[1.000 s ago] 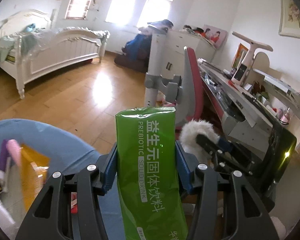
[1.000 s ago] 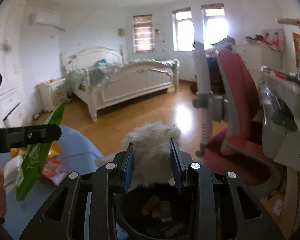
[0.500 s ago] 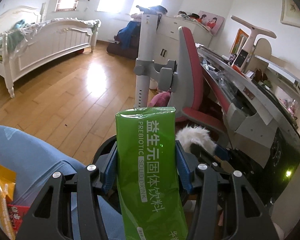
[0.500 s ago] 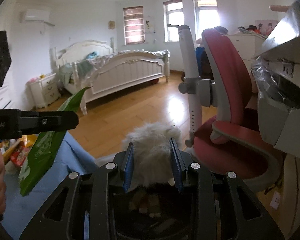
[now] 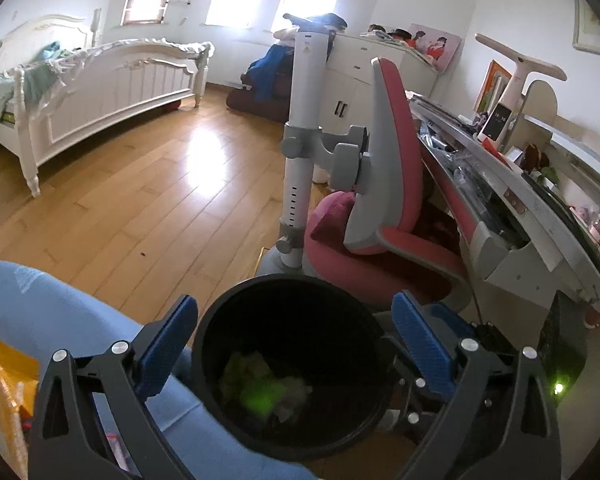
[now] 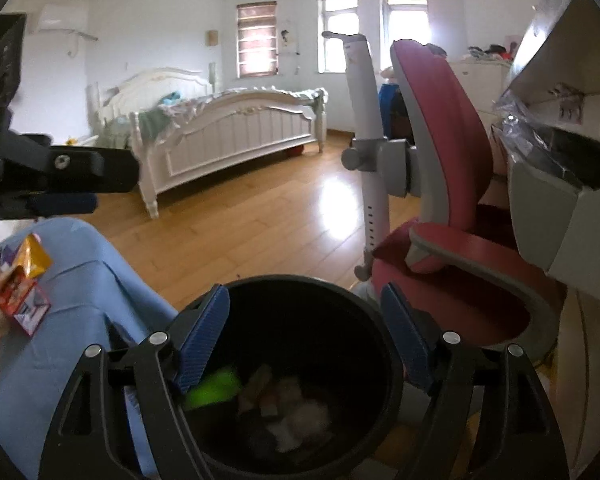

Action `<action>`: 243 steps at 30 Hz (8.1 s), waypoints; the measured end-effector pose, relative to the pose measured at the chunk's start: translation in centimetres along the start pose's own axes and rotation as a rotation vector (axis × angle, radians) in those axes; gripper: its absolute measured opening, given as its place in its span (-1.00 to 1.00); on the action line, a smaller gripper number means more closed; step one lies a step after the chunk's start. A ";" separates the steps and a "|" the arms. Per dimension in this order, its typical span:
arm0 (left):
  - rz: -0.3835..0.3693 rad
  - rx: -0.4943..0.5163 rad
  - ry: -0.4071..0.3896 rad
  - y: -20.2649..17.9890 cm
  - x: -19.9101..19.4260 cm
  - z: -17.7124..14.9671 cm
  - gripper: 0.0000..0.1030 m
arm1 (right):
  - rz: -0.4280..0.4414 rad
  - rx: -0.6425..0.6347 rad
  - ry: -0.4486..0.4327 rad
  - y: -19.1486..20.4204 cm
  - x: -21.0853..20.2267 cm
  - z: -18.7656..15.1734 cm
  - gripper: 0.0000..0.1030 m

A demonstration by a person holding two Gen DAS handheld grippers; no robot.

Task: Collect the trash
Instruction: 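Carry the green sachet and fluffy ball to the bin and release both, then grasp the orange snack bag with the left tool while the right tool grasps the black battery card, then carry the orange bag and battery card over the black bin and release both, then grasp the clear plastic cap with the left tool while the right tool grasps the green Doublemint gum pack, then carry the clear cap and gum pack to the bin and release both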

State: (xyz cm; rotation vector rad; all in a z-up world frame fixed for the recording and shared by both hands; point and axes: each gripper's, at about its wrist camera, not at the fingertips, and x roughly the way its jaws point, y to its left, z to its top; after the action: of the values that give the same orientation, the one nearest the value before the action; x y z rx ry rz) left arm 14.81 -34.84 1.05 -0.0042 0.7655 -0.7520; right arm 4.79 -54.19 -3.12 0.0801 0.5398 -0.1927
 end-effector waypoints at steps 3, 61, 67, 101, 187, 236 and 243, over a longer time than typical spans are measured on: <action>0.014 -0.014 -0.019 0.9 -1.8 -0.4 0.88 | 0.021 0.013 0.005 0.9 -0.4 -0.3 0.57; 0.249 -0.496 -0.227 29.6 -25.4 -15.1 -0.30 | 0.652 -0.479 0.353 44.5 0.9 2.9 -0.82; 0.242 -0.473 -0.213 27.9 -24.6 -14.4 -0.30 | 0.707 -0.462 0.350 42.2 -0.6 2.7 -0.94; -0.212 -0.037 -0.028 0.1 -3.6 -1.6 -0.30 | 0.118 -0.040 -0.067 2.5 -5.7 3.9 -0.95; 0.286 -0.463 -0.052 36.4 -17.0 -10.4 -0.30 | 0.586 -0.564 0.458 49.1 3.7 2.8 -0.38; -0.088 0.024 -0.042 0.3 -3.8 -2.5 -0.24 | 0.225 0.035 0.037 1.6 -3.6 0.2 -0.37; -0.088 0.017 -0.001 0.2 -1.9 -2.9 -0.24 | 0.208 0.026 0.060 1.3 -2.1 -0.3 -0.37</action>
State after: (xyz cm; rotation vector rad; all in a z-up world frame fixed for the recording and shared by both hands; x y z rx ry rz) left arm 12.23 -32.75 0.08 -0.0230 0.7621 -0.8423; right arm 3.13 -52.56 -2.24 0.1665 0.5847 0.0057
